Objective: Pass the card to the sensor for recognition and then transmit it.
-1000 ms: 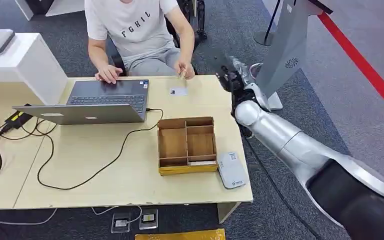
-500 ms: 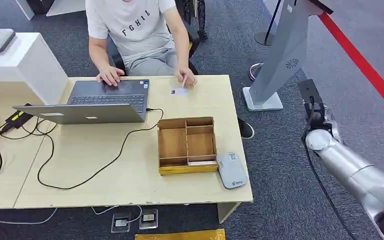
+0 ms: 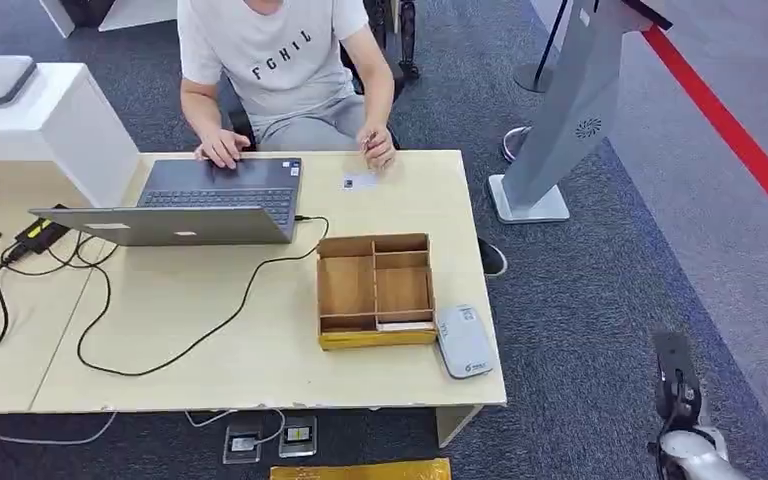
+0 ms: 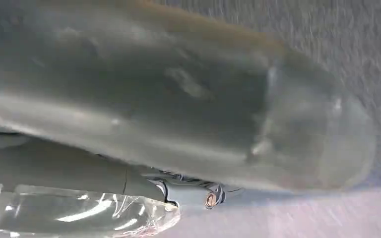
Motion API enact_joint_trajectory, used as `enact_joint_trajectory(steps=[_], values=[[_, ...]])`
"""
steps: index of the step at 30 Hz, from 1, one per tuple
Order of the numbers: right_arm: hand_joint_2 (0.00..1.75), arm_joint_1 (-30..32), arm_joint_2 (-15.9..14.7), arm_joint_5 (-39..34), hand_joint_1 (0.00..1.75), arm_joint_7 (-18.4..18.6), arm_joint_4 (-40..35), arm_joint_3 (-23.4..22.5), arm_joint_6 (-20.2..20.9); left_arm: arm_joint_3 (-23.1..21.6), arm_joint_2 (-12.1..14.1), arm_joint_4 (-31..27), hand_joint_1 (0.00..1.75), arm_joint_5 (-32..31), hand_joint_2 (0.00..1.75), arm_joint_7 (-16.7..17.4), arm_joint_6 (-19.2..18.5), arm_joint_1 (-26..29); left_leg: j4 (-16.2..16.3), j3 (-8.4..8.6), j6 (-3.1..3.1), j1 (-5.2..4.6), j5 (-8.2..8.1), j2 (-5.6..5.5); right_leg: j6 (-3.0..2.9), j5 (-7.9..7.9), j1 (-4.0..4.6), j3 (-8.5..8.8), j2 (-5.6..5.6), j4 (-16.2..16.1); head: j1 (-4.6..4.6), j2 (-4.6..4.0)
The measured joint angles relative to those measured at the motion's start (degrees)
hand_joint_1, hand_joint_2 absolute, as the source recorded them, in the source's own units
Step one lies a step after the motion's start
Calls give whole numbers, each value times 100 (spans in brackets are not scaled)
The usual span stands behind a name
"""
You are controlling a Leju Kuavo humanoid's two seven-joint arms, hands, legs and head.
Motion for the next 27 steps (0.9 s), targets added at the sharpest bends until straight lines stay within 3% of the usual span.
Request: enact_joint_trajectory(steps=[2,5,7,12,17,22,27], values=[[0,195,330,-564,0,-601,410,-258,310,0,2,0,0,6,0,-48,24,0,0,3,-1,1,0,13,0,0,2,-2,10,0,0,0],[0,311,756,-1057,0,-902,955,-505,472,0,2,0,0,20,0,-103,66,-3,-1,5,-1,1,0,25,0,0,2,-4,24,2,2,0],[0,319,1072,-1196,0,-823,1299,-651,409,0,9,0,0,9,0,-122,74,-8,-1,10,-1,1,1,36,0,1,1,-6,33,2,0,0],[0,313,1899,-1255,0,-245,2048,-839,-191,0,59,0,0,-39,0,-205,120,-25,-1,10,-3,6,1,38,0,1,6,-5,42,4,0,0],[0,300,2599,-1223,0,21,2485,-891,-206,0,142,0,0,-15,0,-159,280,-49,-1,12,-5,11,1,58,-1,1,11,-8,61,7,4,0],[0,291,3077,-1098,0,19,2806,-889,1,0,221,0,0,22,0,-81,371,-53,-1,12,-5,10,1,61,-1,1,10,-9,63,8,2,0],[0,288,3245,-1072,0,-320,2979,-887,205,0,232,0,0,81,0,-197,369,-55,-1,12,-5,3,2,61,-1,2,3,-7,63,7,2,0]])
